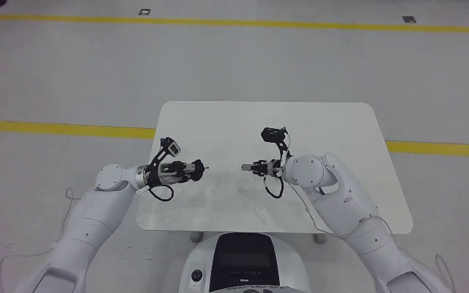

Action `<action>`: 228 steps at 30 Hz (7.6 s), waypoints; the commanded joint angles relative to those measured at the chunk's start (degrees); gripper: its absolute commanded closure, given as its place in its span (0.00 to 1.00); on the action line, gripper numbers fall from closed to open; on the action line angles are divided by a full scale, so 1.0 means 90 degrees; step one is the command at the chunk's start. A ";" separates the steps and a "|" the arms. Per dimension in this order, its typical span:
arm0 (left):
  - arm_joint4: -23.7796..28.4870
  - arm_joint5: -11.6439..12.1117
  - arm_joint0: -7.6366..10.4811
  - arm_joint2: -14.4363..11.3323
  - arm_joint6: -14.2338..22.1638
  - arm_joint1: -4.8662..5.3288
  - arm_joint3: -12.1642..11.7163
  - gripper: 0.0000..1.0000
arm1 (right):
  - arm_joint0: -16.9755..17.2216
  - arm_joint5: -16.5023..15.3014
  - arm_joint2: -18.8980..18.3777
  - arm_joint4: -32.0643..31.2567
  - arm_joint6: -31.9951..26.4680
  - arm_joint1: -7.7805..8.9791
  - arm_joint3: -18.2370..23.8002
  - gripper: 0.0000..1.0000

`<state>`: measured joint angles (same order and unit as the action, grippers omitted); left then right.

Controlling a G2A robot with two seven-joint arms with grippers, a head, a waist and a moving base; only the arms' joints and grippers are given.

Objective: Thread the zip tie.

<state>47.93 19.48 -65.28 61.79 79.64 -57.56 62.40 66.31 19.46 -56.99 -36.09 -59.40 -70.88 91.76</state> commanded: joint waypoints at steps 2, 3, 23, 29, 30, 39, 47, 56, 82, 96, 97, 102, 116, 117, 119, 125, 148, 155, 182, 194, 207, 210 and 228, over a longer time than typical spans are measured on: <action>0.0000 0.0000 0.0000 0.0000 0.0000 0.0000 0.0000 1.00 | -0.0002 0.0002 0.0002 -0.0003 -0.0009 -0.0003 -0.0004 0.00; 0.0000 0.0000 0.0000 0.0000 0.0000 0.0000 0.0000 1.00 | -0.0002 0.0002 0.0002 -0.0003 -0.0009 -0.0003 -0.0004 0.00; 0.0000 0.0000 0.0000 0.0000 0.0000 0.0000 0.0000 1.00 | -0.1066 0.0002 0.0475 -0.1929 -0.1502 -0.0488 -0.0770 0.00; 0.0000 0.0000 0.0000 0.0000 0.0000 0.0000 0.0000 1.00 | -0.1184 0.0002 0.0484 -0.2163 -0.1870 -0.0718 -0.1107 0.00; 0.0000 0.0000 0.0000 0.0000 0.0000 0.0000 0.0000 1.00 | -0.1184 0.0002 0.0484 -0.2163 -0.1870 -0.0718 -0.1107 0.00; 0.0000 0.0000 0.0000 0.0000 0.0000 0.0000 0.0000 1.00 | -0.1307 0.0002 0.0729 -0.2507 -0.1840 -0.0802 -0.1555 0.00; 0.0000 0.0000 0.0000 0.0000 0.0000 0.0000 0.0000 1.00 | -0.1516 0.0002 0.0874 -0.2480 -0.1862 -0.0910 -0.1915 0.00; 0.0000 0.0000 0.0000 0.0000 0.0000 0.0000 0.0000 1.00 | -0.1521 -0.0318 0.1029 -0.2417 -0.1726 -0.0969 -0.2261 0.00; 0.0000 0.0000 0.0000 0.0000 0.0000 0.0000 0.0000 1.00 | -0.1291 -0.0761 0.0798 -0.2720 -0.1438 -0.0870 -0.1997 0.00; 0.0000 0.0000 0.0000 0.0000 0.0000 0.0000 0.0000 1.00 | -0.1163 -0.1054 0.0644 -0.2949 -0.1373 -0.0796 -0.1835 0.00; 0.0000 0.0000 0.0000 0.0000 0.0000 0.0000 0.0000 1.00 | -0.1141 -0.1066 0.0618 -0.3001 -0.1407 -0.0784 -0.1773 0.00; 0.0000 0.0000 0.0000 0.0000 0.0000 0.0000 0.0000 1.00 | -0.1057 -0.0940 0.0528 -0.3222 -0.1496 -0.0752 -0.1580 0.52; 0.0000 0.0000 0.0000 0.0000 0.0000 0.0000 0.0000 1.00 | -0.1207 -0.0948 0.0534 -0.3003 -0.1276 -0.0849 -0.2163 1.00; 0.0000 0.0000 0.0000 0.0000 0.0000 0.0000 0.0000 1.00 | -0.1237 -0.0948 0.0564 -0.2991 -0.1265 -0.0865 -0.2238 1.00; 0.0000 0.0000 0.0000 0.0000 0.0000 0.0000 0.0000 1.00 | -0.1321 -0.0916 0.0648 -0.2973 -0.1236 -0.0909 -0.2416 1.00; 0.0000 0.0000 0.0000 0.0000 0.0000 0.0000 0.0000 1.00 | -0.1575 -0.0904 0.0909 -0.2836 -0.1155 -0.1058 -0.2957 1.00; 0.0000 0.0000 0.0000 0.0000 0.0000 0.0000 0.0000 1.00 | -0.2204 -0.1203 0.1582 -0.2526 -0.1003 -0.1530 -0.4219 1.00; 0.0000 0.0000 0.0000 0.0000 0.0000 0.0000 0.0000 1.00 | -0.2282 -0.1533 0.1641 -0.2411 -0.1060 -0.1601 -0.4384 1.00; 0.0000 0.0000 0.0000 0.0000 0.0000 0.0000 0.0000 1.00 | -0.2251 -0.0753 0.1511 -0.3004 -0.0785 -0.1688 -0.4552 0.92; 0.0000 0.0000 0.0000 0.0000 0.0000 0.0000 0.0000 1.00 | -0.2310 -0.0726 0.1521 -0.3067 -0.0710 -0.1791 -0.4814 0.91; 0.0000 0.0000 0.0000 0.0000 0.0000 0.0000 0.0000 1.00 | -0.2419 -0.0704 0.1580 -0.3127 -0.0592 -0.1936 -0.5192 0.87; 0.0000 0.0000 0.0000 0.0000 0.0000 0.0000 0.0000 1.00 | -0.2440 -0.0695 0.1589 -0.3135 -0.0566 -0.1967 -0.5268 0.87; 0.0000 0.0000 0.0000 0.0000 0.0000 0.0000 0.0000 1.00 | -0.2420 -0.0790 0.1525 -0.3240 -0.0541 -0.2056 -0.5331 0.87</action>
<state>47.93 19.48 -65.28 61.79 79.64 -57.56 62.40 44.46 12.40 -43.19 -65.16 -64.19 -89.39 43.73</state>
